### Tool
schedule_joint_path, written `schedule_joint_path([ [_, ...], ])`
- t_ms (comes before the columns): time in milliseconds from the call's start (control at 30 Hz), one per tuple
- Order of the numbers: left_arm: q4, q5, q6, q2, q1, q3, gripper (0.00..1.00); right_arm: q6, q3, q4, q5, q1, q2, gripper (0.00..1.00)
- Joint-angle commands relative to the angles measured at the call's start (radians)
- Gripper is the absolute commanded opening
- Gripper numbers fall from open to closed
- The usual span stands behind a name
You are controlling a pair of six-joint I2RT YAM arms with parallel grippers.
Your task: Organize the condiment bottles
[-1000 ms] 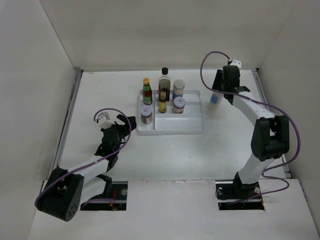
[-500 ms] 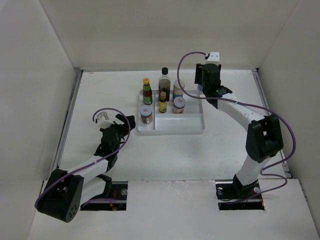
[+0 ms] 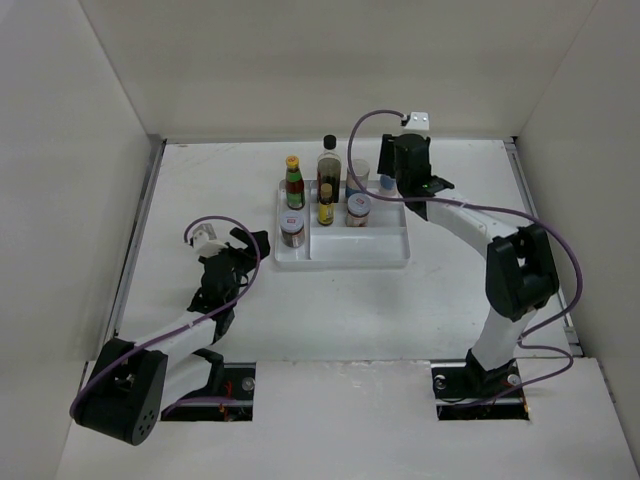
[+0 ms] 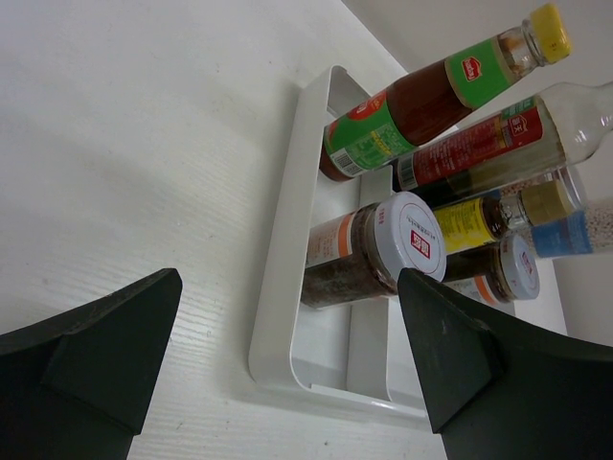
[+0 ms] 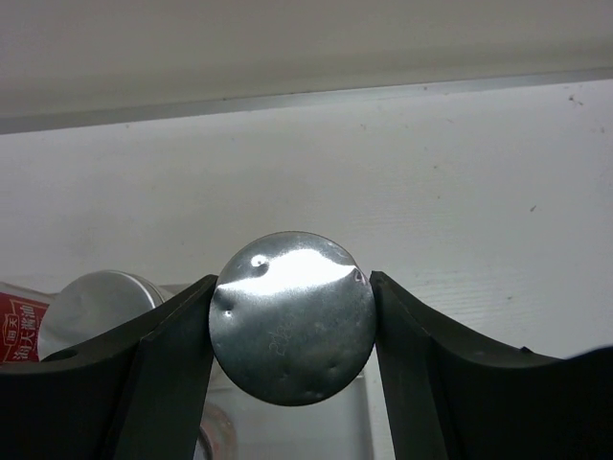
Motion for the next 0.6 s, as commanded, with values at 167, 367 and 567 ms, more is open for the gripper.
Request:
schedule_joint_path([
  [167,0.036,-0.002,0.000,-0.028,0.017,-0.010,1.00,0.072,-0.054,0.138,-0.039,0.009,0.027,0.45],
  [367,0.012,-0.025,0.005,-0.028,0.029,-0.005,1.00,0.090,-0.077,0.154,-0.040,0.009,0.025,0.69],
  [567,-0.011,-0.048,0.006,-0.039,0.050,-0.005,1.00,0.115,-0.108,0.145,-0.025,0.012,-0.062,1.00],
])
